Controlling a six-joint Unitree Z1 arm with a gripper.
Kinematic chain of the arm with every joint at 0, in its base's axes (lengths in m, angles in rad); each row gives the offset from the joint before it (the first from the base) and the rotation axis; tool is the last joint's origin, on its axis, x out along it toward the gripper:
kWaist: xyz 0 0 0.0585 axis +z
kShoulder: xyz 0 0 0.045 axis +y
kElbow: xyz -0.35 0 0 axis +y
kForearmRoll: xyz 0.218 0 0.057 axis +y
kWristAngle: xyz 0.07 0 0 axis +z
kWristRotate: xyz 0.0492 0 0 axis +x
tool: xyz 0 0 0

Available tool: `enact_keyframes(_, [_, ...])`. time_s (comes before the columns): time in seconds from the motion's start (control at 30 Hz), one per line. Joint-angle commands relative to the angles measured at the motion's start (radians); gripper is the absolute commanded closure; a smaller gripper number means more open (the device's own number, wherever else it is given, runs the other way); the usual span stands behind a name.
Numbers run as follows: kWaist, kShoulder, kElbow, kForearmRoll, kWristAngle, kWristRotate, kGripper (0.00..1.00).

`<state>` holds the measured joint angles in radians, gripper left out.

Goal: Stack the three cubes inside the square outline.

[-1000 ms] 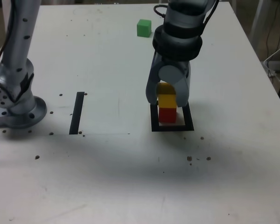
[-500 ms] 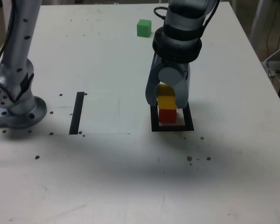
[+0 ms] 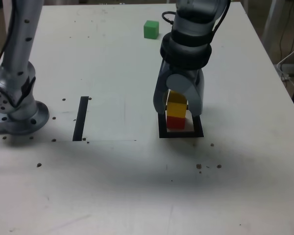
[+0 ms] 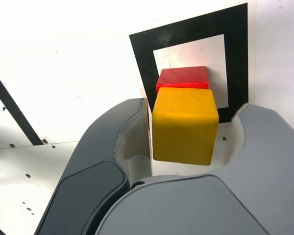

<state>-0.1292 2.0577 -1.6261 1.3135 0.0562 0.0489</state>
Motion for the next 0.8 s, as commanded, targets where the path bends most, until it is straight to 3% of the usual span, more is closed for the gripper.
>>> enact_keyframes(0.0, [-0.001, -0.001, 0.004, -0.002, 0.001, 0.002, 0.03])
enact_keyframes(0.27, [0.041, -0.063, 0.025, 0.012, 0.06, 0.001, 0.01])
enact_keyframes(0.4, [0.121, -0.102, 0.034, 0.028, 0.094, 0.018, 0.01])
enact_keyframes(0.77, [0.436, -0.116, 0.031, 0.03, 0.133, 0.16, 0.01])
